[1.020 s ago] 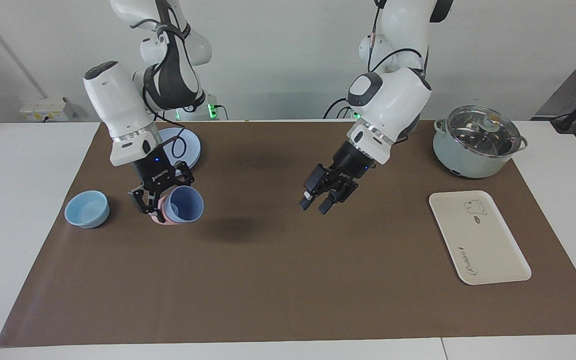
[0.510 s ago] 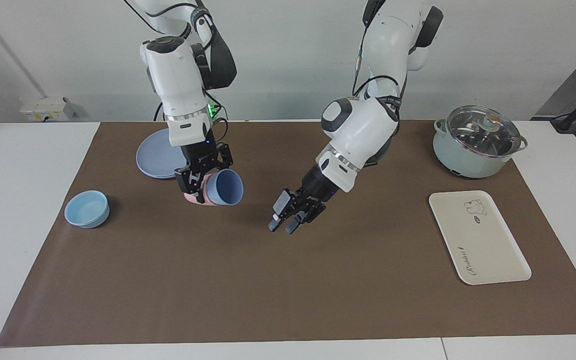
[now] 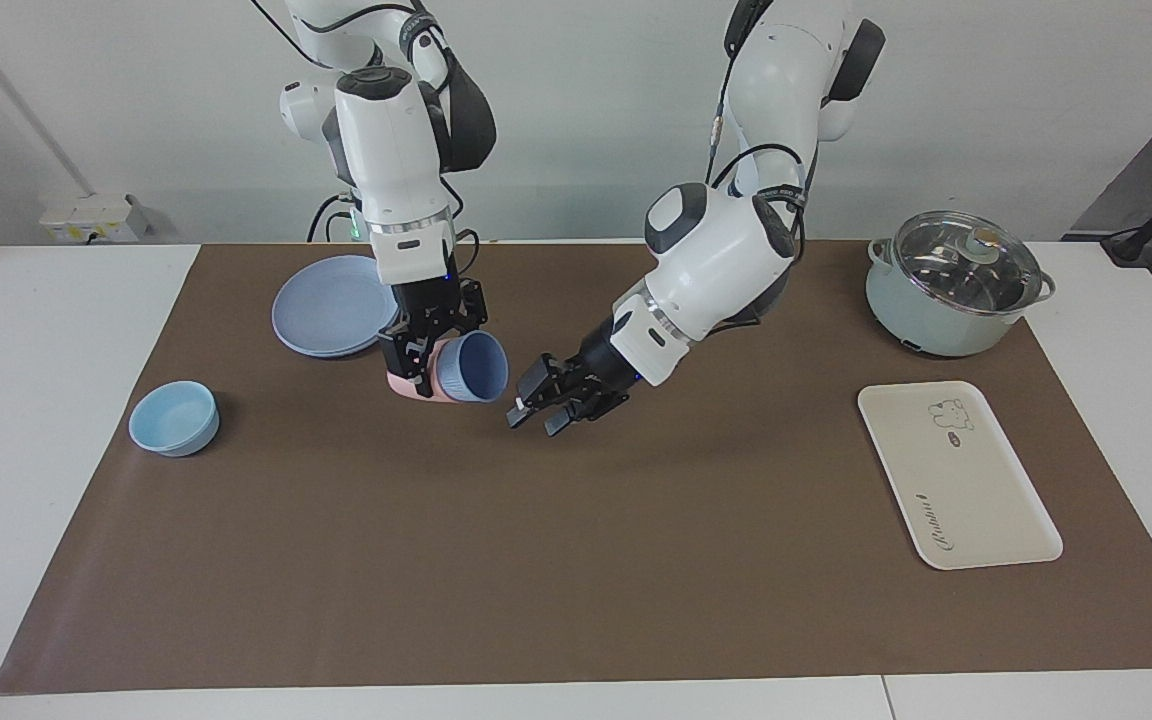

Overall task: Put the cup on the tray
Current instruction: 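Bring the cup toward the left gripper and grasp it with the left gripper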

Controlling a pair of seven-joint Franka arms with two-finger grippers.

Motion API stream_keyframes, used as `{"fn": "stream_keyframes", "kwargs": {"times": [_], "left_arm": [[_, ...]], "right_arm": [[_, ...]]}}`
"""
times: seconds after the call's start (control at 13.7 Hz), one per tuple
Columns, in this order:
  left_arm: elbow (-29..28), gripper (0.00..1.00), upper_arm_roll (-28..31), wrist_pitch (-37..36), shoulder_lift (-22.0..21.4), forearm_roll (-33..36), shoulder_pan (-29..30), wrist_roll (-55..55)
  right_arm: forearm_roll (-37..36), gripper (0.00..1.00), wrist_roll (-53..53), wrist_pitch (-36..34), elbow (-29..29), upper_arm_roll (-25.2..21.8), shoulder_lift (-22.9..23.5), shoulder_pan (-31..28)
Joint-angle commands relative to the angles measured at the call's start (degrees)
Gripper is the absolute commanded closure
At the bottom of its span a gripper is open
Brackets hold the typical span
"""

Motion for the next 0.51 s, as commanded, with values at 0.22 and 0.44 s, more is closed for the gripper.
{"fn": "stream_keyframes", "kwargs": {"times": [0.22, 0.44], "left_arm": [[1.2, 0.39, -2.1, -5.4, 0.2, -1.0, 0.8, 3.2], [1.2, 0.45, -4.0, -8.5, 0.0, -1.8, 2.4, 3.2]], "right_arm": [[-1.5, 1.00, 1.4, -0.8, 0.9, 0.1, 0.3, -0.2], [-1.5, 1.00, 1.4, -0.7, 0.7, 0.1, 0.2, -0.3]]}}
